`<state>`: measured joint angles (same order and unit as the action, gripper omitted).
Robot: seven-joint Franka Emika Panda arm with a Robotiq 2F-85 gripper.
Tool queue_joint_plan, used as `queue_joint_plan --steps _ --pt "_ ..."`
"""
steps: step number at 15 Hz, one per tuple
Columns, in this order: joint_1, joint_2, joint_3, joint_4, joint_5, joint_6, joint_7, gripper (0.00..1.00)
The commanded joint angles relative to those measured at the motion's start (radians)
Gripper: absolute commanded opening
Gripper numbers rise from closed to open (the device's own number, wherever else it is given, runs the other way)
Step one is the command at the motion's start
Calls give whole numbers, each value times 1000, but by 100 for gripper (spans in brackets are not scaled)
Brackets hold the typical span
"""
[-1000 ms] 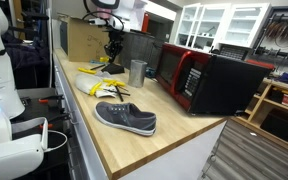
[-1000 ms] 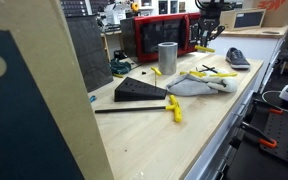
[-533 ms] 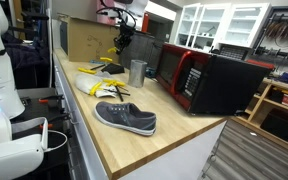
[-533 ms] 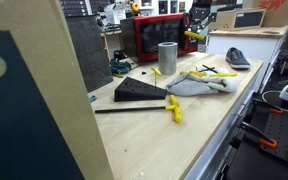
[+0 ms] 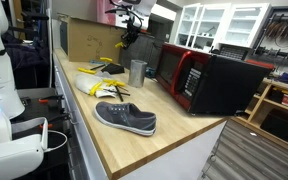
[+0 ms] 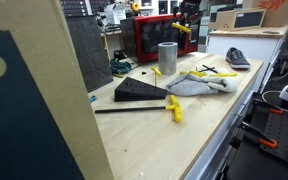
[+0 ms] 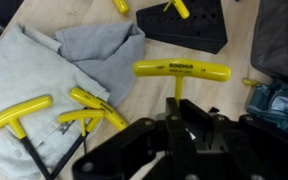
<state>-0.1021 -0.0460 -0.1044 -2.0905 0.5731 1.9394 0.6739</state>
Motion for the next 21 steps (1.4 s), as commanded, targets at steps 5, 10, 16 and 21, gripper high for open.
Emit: queue_joint_plan --steps 5,10,16,21 --pt "-16 126 -9 139 143 -34 -4 3" --pt "-42 276 -11 231 240 -113 -63 3" --pt "-80 384 -21 312 309 -185 -88 3" --pt "-103 384 -57 309 298 -178 -71 3"
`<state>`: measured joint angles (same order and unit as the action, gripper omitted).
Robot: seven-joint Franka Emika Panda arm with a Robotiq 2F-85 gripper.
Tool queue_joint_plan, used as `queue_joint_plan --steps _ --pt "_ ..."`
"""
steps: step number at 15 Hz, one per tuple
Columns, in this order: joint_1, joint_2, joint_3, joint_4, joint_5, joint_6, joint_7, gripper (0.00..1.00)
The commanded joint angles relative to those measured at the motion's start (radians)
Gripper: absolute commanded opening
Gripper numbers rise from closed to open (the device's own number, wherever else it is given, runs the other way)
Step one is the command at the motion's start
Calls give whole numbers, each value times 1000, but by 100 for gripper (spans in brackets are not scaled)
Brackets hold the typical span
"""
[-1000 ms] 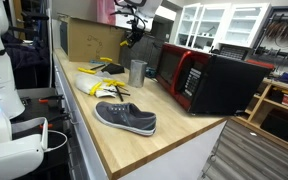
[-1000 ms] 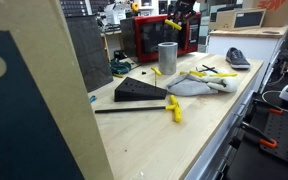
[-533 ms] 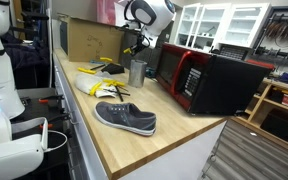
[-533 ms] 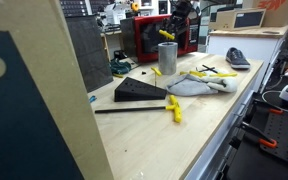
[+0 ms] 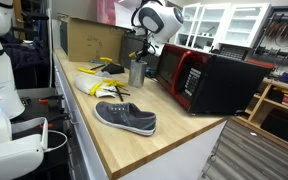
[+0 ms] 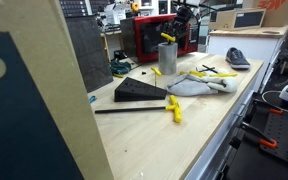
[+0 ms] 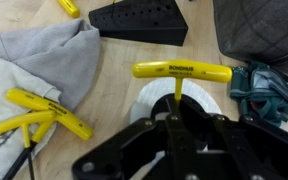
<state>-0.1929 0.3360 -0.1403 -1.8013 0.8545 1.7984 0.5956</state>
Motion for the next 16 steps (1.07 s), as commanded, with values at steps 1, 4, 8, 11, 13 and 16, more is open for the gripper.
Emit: queue_joint_plan --steps 1,4,8,11,13,16 --pt "-15 -6 -30 14 11 -37 10 3" --pt "-17 -29 -46 -7 5 -15 9 44" --pt "-6 -74 -58 -33 -20 20 5 73" --pt "25 -134 -56 -54 -124 57 0 95" --pt "49 -159 -46 -43 -255 30 6 100" --pt "85 -201 -19 -38 -418 15 -7 100"
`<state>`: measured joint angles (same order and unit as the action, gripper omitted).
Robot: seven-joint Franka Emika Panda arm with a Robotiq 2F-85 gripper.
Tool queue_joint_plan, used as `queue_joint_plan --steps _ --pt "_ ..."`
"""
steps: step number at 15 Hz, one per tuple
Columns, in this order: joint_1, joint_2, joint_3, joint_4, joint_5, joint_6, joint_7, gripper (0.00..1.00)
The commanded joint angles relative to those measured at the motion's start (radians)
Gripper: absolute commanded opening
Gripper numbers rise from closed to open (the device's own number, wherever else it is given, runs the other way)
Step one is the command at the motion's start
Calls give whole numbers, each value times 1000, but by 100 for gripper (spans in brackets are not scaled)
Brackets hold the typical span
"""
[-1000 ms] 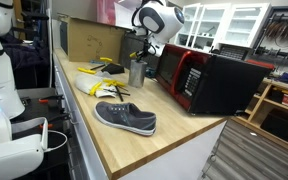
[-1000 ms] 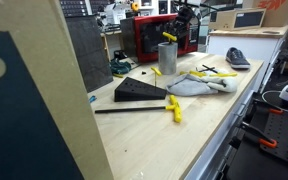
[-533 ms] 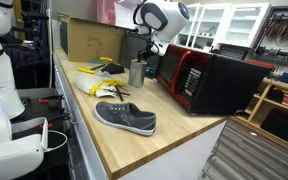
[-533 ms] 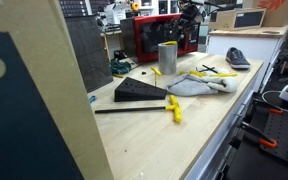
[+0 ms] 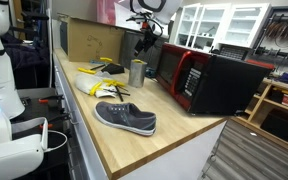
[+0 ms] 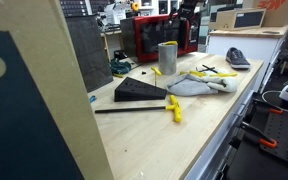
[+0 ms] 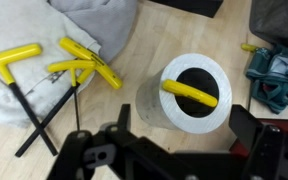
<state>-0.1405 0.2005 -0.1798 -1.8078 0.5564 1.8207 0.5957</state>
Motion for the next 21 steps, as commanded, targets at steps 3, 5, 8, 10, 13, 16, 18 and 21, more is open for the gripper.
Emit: queue_joint_plan --steps 3,5,8,10,13,16,18,21 --pt "70 -83 55 -13 -272 -21 -16 100" --pt "93 -81 78 -4 -362 -19 -31 100" --pt "120 -76 105 -3 -495 -19 -58 100" --pt "135 -74 117 -3 -586 -21 -89 100" --pt "137 -65 122 1 -627 -1 -78 100" --pt "140 -68 123 1 -672 3 -101 100" --pt "145 -68 129 -11 -673 -6 -117 100" --pt "152 -60 132 -19 -701 56 -143 100"
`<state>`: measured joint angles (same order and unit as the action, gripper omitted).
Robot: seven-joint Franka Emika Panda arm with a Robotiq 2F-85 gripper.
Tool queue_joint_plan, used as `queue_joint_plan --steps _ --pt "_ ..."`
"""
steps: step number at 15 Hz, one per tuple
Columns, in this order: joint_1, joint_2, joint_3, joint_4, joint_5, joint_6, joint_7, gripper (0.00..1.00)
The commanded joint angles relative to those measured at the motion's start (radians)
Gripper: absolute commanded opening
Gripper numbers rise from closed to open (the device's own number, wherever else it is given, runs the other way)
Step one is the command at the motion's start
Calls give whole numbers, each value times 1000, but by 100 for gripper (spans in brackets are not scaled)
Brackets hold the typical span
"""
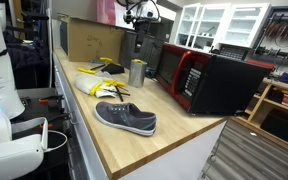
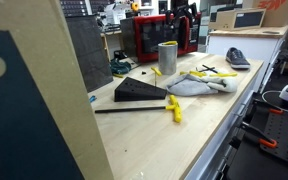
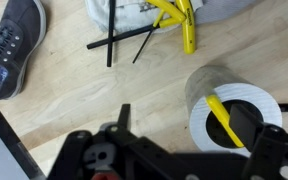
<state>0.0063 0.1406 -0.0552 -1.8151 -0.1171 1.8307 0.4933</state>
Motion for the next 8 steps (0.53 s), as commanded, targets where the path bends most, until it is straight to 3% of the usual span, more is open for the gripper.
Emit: queue_joint_plan --steps 1,5,8 --pt "6 8 9 -8 -33 69 -53 100" --pt "5 37 11 -5 -128 178 -169 100" --pt "2 73 21 -7 -100 256 -272 100"
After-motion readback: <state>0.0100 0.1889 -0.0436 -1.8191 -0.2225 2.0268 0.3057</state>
